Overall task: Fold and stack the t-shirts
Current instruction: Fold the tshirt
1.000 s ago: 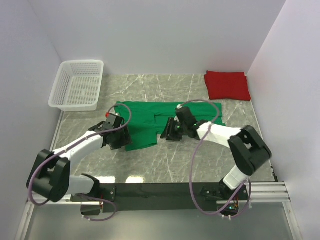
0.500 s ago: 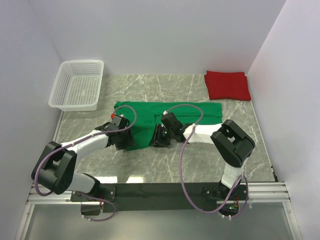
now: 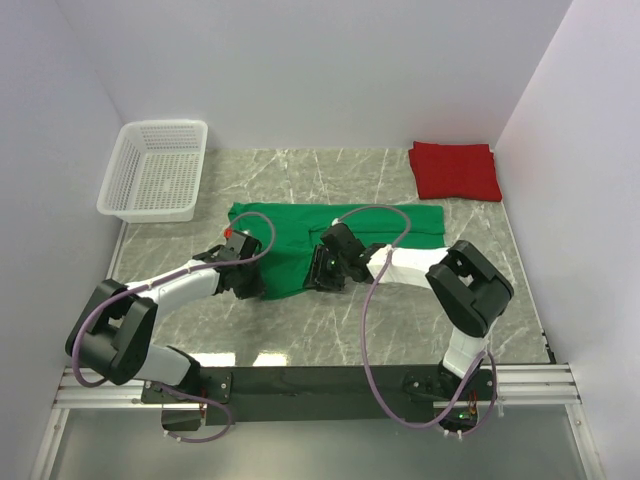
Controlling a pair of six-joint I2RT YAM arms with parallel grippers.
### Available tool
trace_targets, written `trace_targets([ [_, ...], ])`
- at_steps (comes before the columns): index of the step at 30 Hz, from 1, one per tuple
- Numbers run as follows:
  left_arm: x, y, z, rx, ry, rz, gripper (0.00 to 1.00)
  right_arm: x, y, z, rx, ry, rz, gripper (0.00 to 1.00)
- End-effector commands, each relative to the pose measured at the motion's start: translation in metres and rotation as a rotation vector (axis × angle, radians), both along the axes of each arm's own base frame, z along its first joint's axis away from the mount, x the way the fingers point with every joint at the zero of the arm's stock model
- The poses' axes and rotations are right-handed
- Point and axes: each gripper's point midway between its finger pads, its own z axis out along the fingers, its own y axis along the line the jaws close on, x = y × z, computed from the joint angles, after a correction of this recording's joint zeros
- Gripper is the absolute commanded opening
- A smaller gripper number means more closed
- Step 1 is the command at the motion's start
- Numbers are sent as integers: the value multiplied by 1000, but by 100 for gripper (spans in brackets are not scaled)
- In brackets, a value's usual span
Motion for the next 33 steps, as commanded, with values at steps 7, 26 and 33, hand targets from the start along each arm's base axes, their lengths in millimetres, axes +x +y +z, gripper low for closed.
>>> trace_targets([
  [7,-4,6,4,31,-5,3,1,11,3,2,-43,-24,-12,51],
  [26,70,-15,87,52,-207,-39,1,58,6,61,-10,-143,-8,0],
  [33,120,-23,109,111,-285,-61,1,105,-9,83,13,-180,-62,0],
])
